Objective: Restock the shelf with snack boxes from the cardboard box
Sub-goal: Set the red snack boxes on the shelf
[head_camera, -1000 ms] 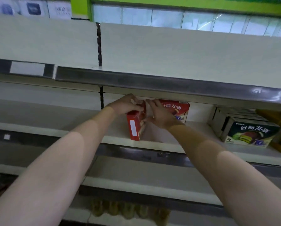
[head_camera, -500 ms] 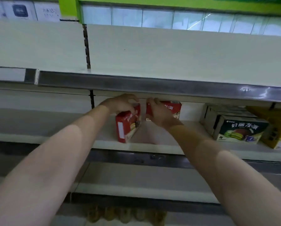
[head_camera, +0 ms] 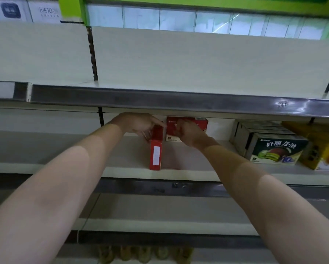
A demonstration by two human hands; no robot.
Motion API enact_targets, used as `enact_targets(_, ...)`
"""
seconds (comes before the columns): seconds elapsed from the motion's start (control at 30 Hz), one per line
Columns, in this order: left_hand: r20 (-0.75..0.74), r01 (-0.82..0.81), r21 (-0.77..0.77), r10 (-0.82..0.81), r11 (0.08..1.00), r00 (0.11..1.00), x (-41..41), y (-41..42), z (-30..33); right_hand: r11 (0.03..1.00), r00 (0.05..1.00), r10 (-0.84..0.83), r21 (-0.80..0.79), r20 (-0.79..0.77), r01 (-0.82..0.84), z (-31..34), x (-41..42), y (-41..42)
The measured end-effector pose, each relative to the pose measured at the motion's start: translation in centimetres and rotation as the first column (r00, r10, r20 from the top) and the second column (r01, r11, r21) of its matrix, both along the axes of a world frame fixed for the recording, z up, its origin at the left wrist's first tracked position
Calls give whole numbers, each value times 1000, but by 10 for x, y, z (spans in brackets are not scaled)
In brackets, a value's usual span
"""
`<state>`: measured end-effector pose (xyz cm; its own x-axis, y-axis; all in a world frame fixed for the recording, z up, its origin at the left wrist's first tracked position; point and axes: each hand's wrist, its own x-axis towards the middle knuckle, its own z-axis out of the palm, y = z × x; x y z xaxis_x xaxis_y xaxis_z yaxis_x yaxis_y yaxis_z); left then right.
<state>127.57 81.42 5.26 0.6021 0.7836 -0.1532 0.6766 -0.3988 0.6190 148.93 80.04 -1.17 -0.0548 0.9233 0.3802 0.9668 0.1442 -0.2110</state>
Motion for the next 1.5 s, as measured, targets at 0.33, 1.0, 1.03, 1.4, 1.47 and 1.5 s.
enact_targets(0.33, -147, 28, 520, 57, 854, 988, 37, 24, -19, 995, 985, -95, -48, -145, 89, 24, 37, -24)
enact_targets(1.0, -146, 24, 861, 201, 507, 969, 109, 46, -81, 963, 963, -268, 15, 28, 268, -8, 76, -3)
enact_targets(1.03, -138, 18, 874, 213, 486, 967, 109, 48, -83, 965, 965, -263, 26, 13, 262, -9, 77, -2)
enact_targets(1.4, -100, -52, 775, 204, 629, 974, 115, 47, -75, 973, 973, -228, 50, 40, 226, -4, 86, -7)
enact_targets(1.47, -73, -83, 709, 191, 700, 979, 112, 46, -69, 971, 979, -205, 120, -6, 205, -3, 90, -15)
enact_targets(1.5, -36, -105, 669, 173, 736, 984, 110, 47, -64, 971, 981, -188, 137, -55, 194, -2, 90, -18)
